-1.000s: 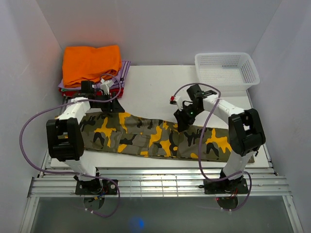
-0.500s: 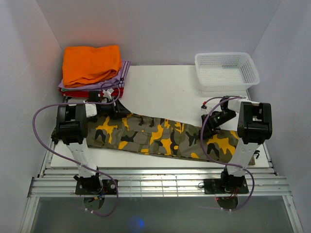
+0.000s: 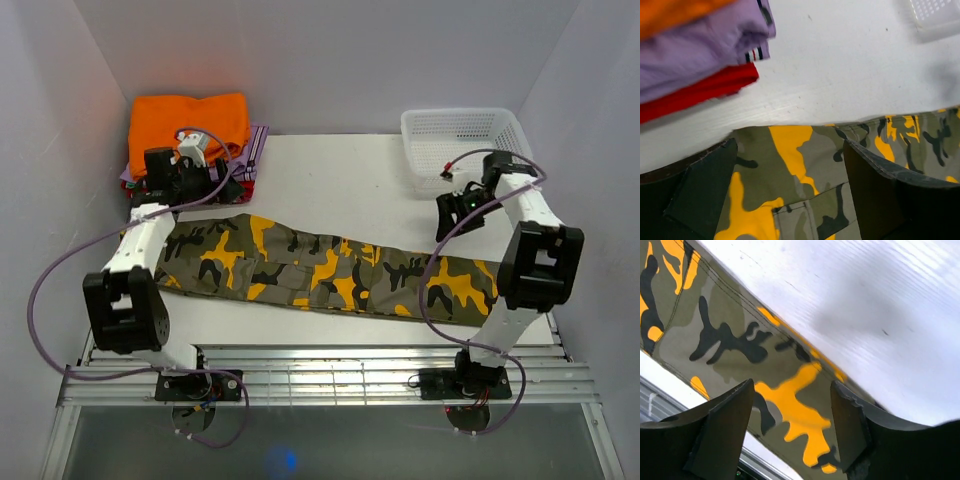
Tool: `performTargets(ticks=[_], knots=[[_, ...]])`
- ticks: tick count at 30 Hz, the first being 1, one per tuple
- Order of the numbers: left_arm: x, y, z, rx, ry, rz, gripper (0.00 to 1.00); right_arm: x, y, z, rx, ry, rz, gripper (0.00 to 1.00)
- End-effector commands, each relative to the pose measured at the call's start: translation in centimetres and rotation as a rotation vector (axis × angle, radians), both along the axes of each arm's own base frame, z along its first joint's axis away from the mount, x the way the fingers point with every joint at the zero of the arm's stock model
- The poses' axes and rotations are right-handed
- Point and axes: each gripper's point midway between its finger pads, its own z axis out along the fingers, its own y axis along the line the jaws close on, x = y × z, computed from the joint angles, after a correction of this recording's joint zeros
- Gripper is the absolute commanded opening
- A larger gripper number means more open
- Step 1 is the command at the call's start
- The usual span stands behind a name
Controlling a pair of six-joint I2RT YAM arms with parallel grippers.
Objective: Fold and stack the trousers
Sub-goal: Fold the trousers
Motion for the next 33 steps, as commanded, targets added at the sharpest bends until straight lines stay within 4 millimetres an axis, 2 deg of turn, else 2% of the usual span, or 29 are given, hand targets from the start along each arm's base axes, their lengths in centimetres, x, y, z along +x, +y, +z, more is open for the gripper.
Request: performTargets(ticks=[1, 2, 4, 5, 6, 7, 8, 9, 13, 16, 18, 21, 23, 28, 33], knots=[[-1.7, 4.3, 3.9, 0.22, -0.11, 0.093, 0.98, -3.2, -4.0, 3.7, -0.082, -0.035, -0.149, 0.69], [-2.7, 4.8, 4.6, 0.23, -0.108, 0.1, 0.98, -4.3, -5.9, 3.8, -0.089, -0.025, -0.22, 0.69], [-3.8, 5.8, 4.5, 0.234, -0.083, 0.112, 0.98, -6.4, -8.0, 4.2, -0.124, -0.033, -0.29, 0.7], [-4.7, 6.0, 4.0, 0.236, -0.045, 0.108, 0.98, -7.9, -8.7, 3.3, -0.135, -0.002, -0.314, 0.71], [-5.2, 6.1, 4.1, 0.235, -0.04, 0.107, 0.98, -9.0, -10.8, 2.9, -0.175, 0.0, -0.35, 0.71], [-5.7, 6.0, 4.1, 0.219, -0.033, 0.091, 0.98, -9.9, -11.6, 2.8, -0.195, -0.004, -0.364, 0.71], [-6.3, 5.9, 3.7, 0.215, -0.017, 0.085, 0.98, -11.1, -12.1, 1.8, -0.2, 0.026, -0.372, 0.69], [-6.8, 5.8, 4.2, 0.217, -0.032, 0.086, 0.98, -12.0, -13.7, 1.4, -0.225, 0.024, -0.389, 0.67], [-8.2, 5.5, 4.5, 0.215, -0.045, 0.088, 0.98, -14.4, -16.6, -0.1, -0.259, 0.067, -0.433, 0.51], [-8.9, 6.0, 3.5, 0.232, -0.015, 0.113, 0.98, -15.6, -18.4, -1.2, -0.274, 0.098, -0.465, 0.5], [-9.4, 6.6, 2.0, 0.261, 0.049, 0.128, 0.98, -16.2, -19.2, -1.8, -0.273, 0.112, -0.489, 0.5], [-10.5, 7.7, -0.1, 0.244, 0.148, 0.134, 0.98, -16.9, -18.8, -3.1, -0.237, 0.159, -0.49, 0.5], [-11.1, 9.1, -1.1, 0.208, 0.213, 0.161, 0.98, -17.4, -18.1, -3.9, -0.212, 0.184, -0.484, 0.49], [-11.6, 12.3, -0.5, 0.159, 0.213, 0.22, 0.98, -17.9, -16.7, -5.5, -0.139, 0.234, -0.497, 0.49], [-11.7, 13.2, 0.0, 0.176, 0.2, 0.234, 0.98, -17.9, -15.8, -6.3, -0.086, 0.255, -0.509, 0.42]])
